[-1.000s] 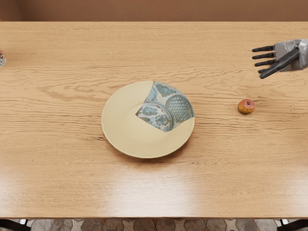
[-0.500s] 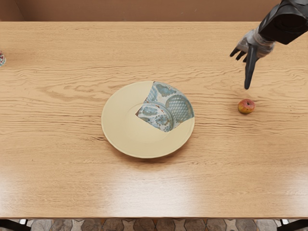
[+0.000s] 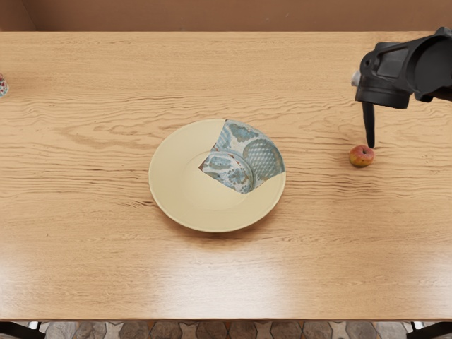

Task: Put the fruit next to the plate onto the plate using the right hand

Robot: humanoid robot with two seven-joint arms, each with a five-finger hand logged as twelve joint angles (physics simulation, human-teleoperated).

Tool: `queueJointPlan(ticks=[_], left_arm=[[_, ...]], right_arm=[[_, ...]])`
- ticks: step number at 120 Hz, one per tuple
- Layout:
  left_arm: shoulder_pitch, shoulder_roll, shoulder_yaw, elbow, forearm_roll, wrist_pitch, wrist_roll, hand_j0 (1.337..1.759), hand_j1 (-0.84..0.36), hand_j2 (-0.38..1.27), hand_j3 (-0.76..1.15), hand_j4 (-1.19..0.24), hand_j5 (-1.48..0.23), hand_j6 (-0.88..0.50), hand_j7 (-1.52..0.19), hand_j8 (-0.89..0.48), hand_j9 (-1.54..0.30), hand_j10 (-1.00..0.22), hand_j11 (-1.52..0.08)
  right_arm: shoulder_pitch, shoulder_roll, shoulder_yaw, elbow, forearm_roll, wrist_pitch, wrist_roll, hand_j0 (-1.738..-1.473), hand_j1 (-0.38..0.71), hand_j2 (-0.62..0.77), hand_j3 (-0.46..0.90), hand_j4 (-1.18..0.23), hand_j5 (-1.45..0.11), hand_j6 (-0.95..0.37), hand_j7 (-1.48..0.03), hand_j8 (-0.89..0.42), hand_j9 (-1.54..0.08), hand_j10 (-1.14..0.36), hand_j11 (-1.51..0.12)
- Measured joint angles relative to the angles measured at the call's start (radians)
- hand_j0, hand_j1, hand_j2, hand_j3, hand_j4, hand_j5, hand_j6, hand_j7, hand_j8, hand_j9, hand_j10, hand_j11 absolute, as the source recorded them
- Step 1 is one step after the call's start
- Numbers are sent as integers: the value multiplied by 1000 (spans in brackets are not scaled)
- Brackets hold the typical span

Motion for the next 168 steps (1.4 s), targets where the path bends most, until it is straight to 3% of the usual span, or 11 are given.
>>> queueJointPlan(ticks=[22, 56, 89, 115, 168], left_arm=[[-1, 0, 0, 0, 0, 0, 0, 1658, 334, 3, 0, -13, -17, -13, -17, -13, -17, -13, -17], [-1, 0, 0, -1, 0, 0, 0, 1658, 334, 3, 0, -13, -17, -13, -17, -13, -17, -13, -17], [-4, 0, 0, -4, 0, 0, 0, 1658, 334, 3, 0, -13, -17, -13, -17, -13, -17, -13, -17], [-20, 0, 0, -6, 0, 1, 0, 1658, 334, 3, 0, -13, -17, -13, -17, -13, -17, -13, -17], [-21, 0, -1, -9, 0, 1, 0, 1658, 334, 3, 0, -13, -17, -13, -17, -13, -17, -13, -17]], right_arm=[[-5, -13, -46, 129, -2, -117, 0, -1658, -349, 0, 0, -1, 0, -2, 0, -2, 0, -1, 0], [-82, 5, -51, 162, -9, -237, 0, -1658, -349, 1, 0, -1, 0, -2, 0, -1, 0, -1, 0], [-162, 14, -48, 120, -55, -357, 0, -1658, -305, -7, 0, -38, -48, -39, -48, -38, -48, -38, -48], [-225, 38, -45, 43, -64, -402, 0, -1658, -163, -30, 0, -157, -202, -158, -202, -157, -202, -156, -202], [-256, 34, -55, -6, -67, -410, 0, -1658, -74, -45, 0, -231, -299, -232, -299, -231, -299, -231, -299]])
